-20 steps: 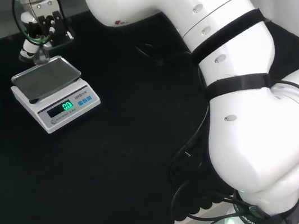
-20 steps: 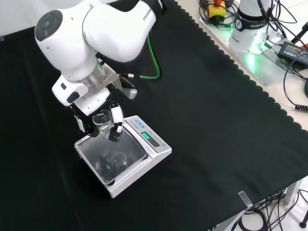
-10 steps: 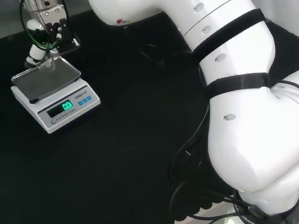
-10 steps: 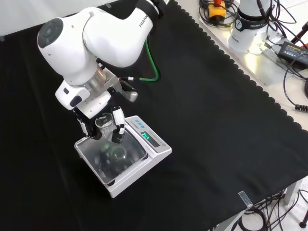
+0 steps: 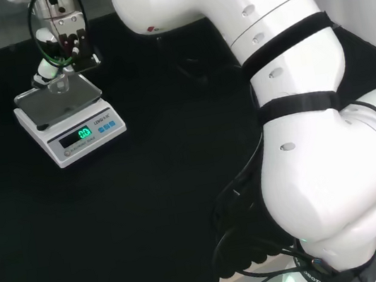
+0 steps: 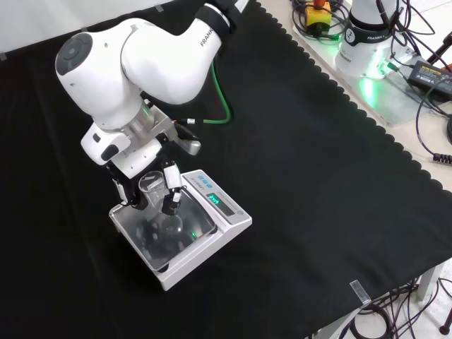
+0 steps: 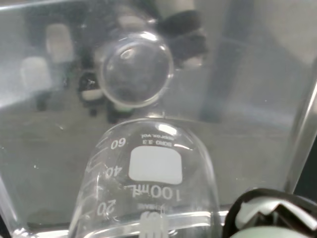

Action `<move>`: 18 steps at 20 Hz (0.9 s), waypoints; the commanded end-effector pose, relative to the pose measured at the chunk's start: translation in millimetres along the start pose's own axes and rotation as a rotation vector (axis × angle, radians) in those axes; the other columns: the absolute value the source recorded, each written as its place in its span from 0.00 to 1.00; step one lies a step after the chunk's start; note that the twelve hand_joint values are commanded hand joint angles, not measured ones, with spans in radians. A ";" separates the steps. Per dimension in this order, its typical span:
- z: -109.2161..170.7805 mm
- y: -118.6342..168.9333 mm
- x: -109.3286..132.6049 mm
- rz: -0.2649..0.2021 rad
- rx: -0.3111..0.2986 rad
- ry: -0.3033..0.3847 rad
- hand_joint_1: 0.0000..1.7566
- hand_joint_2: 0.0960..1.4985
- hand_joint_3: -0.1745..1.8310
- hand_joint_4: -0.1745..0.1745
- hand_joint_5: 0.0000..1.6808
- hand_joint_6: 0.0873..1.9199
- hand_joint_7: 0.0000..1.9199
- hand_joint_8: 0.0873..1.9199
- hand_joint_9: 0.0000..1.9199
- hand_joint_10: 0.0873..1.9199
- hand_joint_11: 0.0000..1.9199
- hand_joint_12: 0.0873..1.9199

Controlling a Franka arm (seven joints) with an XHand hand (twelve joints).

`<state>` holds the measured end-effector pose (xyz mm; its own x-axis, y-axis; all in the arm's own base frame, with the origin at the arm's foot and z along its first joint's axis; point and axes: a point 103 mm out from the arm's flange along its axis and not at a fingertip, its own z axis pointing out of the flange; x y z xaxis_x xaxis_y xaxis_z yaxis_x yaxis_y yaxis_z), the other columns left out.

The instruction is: Put the beaker on the electronic balance.

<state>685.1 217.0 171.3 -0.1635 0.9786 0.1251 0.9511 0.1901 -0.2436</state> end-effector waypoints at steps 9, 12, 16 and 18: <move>23.2 1.4 14.3 -0.004 0.016 -0.023 0.69 0.29 0.54 0.00 0.80 0.31 0.94 0.21 1.00 0.24 0.80 0.37; 35.7 8.4 23.7 -0.009 0.031 -0.015 0.69 0.29 0.54 0.00 0.80 0.31 0.94 0.21 1.00 0.24 0.80 0.37; 44.4 13.4 27.4 -0.005 0.041 -0.014 0.69 0.29 0.54 0.00 0.80 0.31 0.94 0.21 1.00 0.24 0.80 0.37; 46.2 15.3 31.3 -0.019 0.046 -0.027 0.69 0.29 0.54 0.00 0.80 0.31 0.94 0.21 1.00 0.24 0.80 0.37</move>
<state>684.7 236.8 141.7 -0.1733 0.9777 0.1184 0.9443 0.1991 -0.2622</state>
